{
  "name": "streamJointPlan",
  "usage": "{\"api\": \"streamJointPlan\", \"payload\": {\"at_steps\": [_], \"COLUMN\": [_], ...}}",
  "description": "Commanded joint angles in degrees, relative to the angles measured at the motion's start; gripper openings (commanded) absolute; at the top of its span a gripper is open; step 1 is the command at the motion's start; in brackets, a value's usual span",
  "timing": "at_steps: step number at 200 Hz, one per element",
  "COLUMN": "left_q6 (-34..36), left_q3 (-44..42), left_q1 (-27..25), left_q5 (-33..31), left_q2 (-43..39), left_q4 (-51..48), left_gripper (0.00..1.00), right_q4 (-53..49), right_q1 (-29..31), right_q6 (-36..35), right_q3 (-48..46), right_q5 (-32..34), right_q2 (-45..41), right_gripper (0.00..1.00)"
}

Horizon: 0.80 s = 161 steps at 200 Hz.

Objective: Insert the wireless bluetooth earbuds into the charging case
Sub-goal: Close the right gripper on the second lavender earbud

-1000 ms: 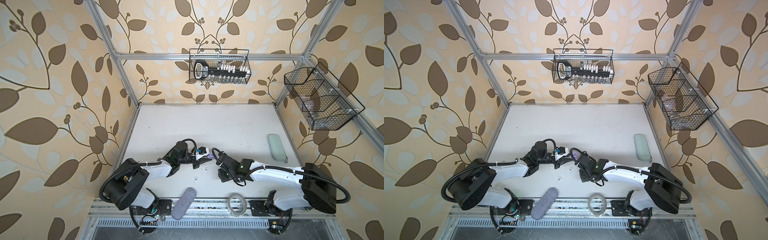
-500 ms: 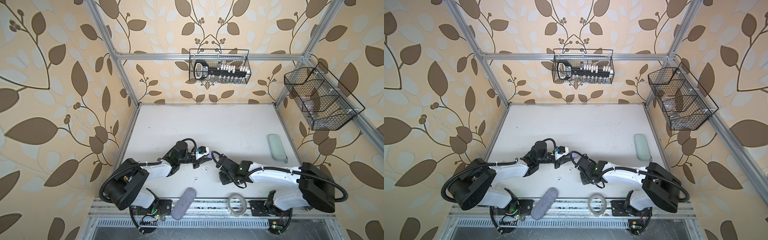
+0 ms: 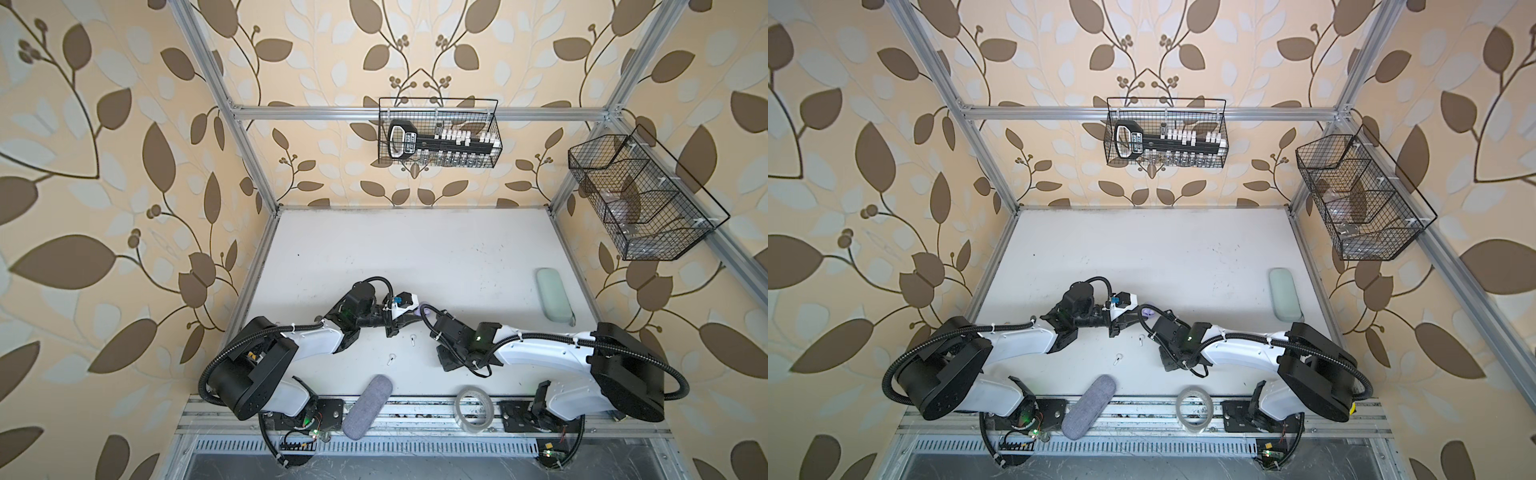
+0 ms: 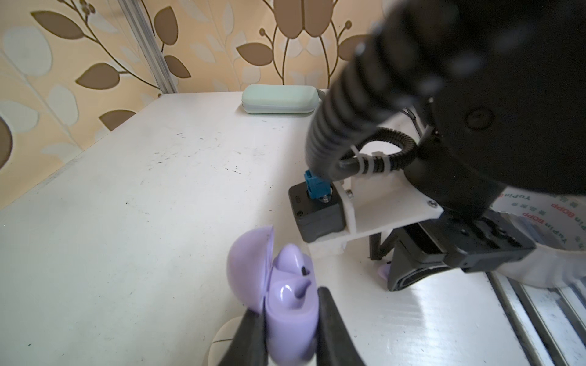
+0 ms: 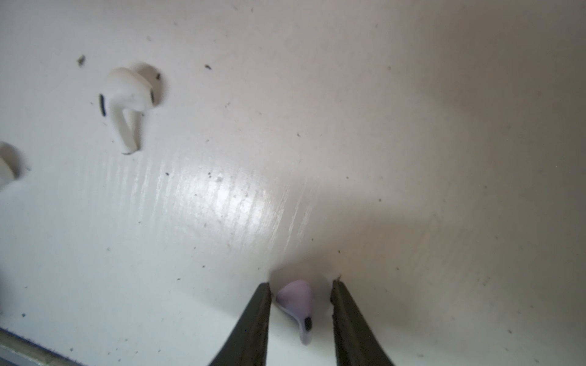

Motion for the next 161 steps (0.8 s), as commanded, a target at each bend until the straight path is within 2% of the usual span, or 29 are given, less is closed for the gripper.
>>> {"api": "streamJointPlan", "payload": {"at_steps": [1,161], "left_q6": [-0.58,-0.58], "left_q3": [1.91,2.01], "left_q1": [-0.48,-0.55], "left_q5": [0.19,-1.72], "left_q2": [-0.02,0.35], "left_q4": [1.39,1.47], "left_gripper": [0.0,0.0], "right_q4": [-1.13,-4.93], "right_q1": [0.67,2.47], "right_q6": [0.03,-0.96], "right_q3": [0.69,3.47], "right_q5": [0.67,3.5], "right_q2": [1.74,5.4], "right_gripper": [0.33,0.28]}}
